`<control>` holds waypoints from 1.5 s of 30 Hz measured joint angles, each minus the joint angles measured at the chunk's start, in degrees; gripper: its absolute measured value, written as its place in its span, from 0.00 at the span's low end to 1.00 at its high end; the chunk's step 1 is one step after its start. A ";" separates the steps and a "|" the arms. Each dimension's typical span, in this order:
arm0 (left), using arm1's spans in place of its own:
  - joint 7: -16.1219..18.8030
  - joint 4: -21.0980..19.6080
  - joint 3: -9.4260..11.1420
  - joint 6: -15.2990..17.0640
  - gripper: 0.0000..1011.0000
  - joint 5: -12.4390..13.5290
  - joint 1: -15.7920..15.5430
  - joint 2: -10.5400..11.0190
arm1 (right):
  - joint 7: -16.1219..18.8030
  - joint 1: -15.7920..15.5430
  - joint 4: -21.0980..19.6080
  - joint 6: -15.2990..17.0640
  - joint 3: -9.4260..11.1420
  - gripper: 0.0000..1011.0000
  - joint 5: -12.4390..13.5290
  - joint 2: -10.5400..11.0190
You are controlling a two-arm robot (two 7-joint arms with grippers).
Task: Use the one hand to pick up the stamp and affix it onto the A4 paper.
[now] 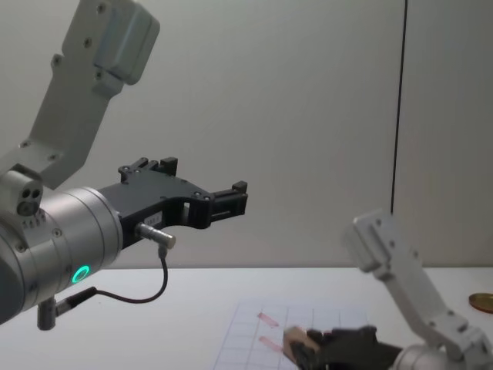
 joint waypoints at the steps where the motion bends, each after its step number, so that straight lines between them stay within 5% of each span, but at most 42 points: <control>1: 0.00 0.00 0.00 0.00 0.98 0.00 0.00 0.00 | -0.10 -0.07 -0.41 -0.11 0.04 0.22 0.13 0.01; 13: 0.00 0.00 0.00 0.00 0.98 0.00 0.00 0.00 | -2.22 -1.55 -6.23 -0.87 0.72 0.22 1.24 0.87; 24: 0.00 0.00 0.00 0.00 0.98 0.00 0.00 0.00 | -6.81 -3.36 -10.17 2.13 1.85 0.22 0.31 2.36; 45: 0.00 0.00 0.00 0.00 0.98 0.00 0.00 0.00 | -12.93 -6.55 -11.66 6.22 5.23 0.22 -0.83 5.94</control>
